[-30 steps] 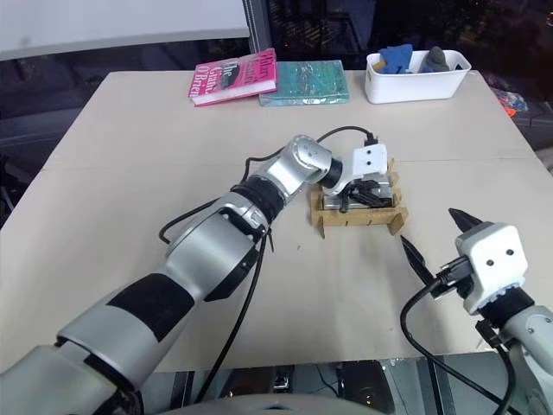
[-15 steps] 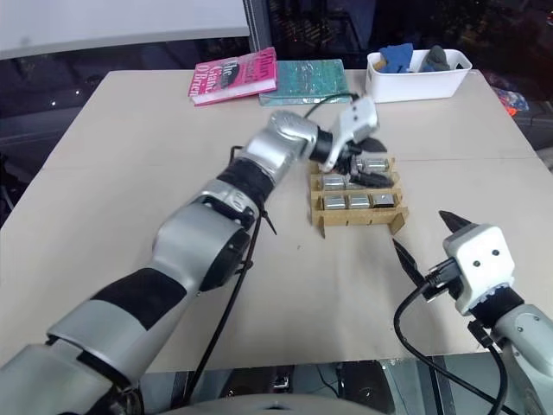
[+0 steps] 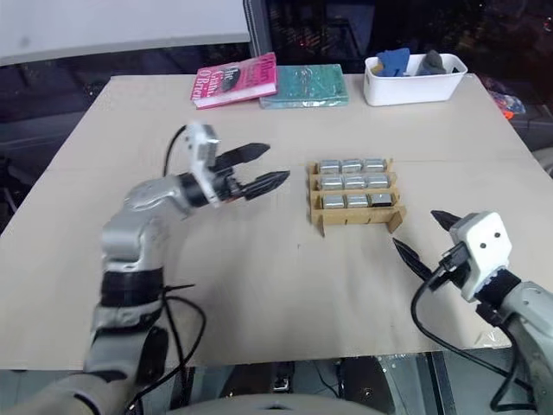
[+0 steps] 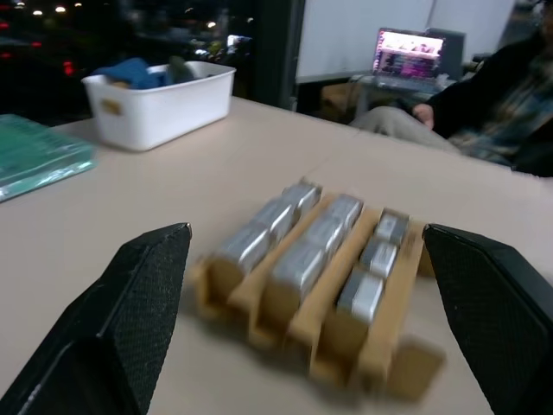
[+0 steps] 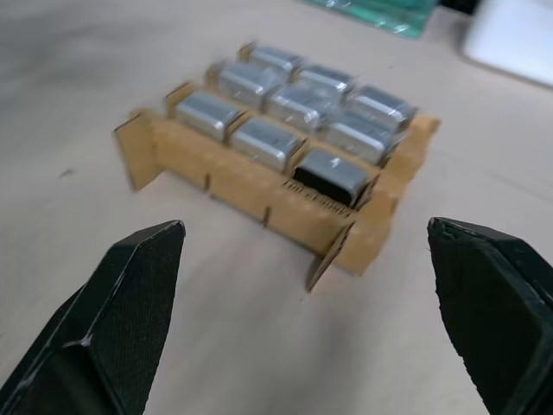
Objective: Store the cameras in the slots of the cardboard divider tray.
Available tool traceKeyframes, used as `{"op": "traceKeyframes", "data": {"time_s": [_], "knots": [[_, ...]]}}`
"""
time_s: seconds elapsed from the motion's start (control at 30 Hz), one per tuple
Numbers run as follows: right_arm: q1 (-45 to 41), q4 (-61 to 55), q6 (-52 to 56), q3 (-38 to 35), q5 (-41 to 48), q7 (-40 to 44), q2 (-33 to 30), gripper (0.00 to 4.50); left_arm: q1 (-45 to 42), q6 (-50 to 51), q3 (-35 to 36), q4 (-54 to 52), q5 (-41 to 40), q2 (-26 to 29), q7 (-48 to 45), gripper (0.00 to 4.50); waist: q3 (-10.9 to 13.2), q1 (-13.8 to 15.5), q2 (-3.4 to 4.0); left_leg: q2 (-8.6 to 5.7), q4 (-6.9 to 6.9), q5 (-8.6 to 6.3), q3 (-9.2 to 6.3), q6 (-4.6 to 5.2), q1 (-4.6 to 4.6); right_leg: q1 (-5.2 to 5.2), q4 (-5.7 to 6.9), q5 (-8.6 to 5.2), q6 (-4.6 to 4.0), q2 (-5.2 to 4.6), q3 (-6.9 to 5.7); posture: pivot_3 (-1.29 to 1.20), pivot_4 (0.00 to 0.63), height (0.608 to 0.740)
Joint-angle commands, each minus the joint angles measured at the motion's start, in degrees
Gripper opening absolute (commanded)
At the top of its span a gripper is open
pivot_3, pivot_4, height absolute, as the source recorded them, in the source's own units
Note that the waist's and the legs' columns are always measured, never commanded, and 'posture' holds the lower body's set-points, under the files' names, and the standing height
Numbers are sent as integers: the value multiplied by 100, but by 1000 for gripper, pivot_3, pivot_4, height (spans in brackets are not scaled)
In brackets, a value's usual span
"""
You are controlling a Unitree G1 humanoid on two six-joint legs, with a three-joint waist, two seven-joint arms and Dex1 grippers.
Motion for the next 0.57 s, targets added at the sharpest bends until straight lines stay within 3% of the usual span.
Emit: {"op": "traceKeyframes", "data": {"time_s": [0.03,0.3,0.57], "knots": [[357,209,-268,-619,116,429,-159,4500,779,116,345,-655,-437,362,-105,4458,-1,-13,-2,0,-1,-1,0,1,3,2,-2,0,0,-7,3,0,150,740],[900,627,-565,-1332,54,748,-265,4500,1922,143,509,-1117,-797,843,107,4458,-1,-14,-3,4,-4,-14,0,23,31,31,-4,-1,-2,-19,1,0,150,740],[847,806,-638,-1435,-3,652,-274,4500,2022,134,618,-1077,-1007,813,647,4458,-2,-14,-4,5,-13,-16,4,26,52,42,-3,-2,-4,-17,10,0,150,740]]}}
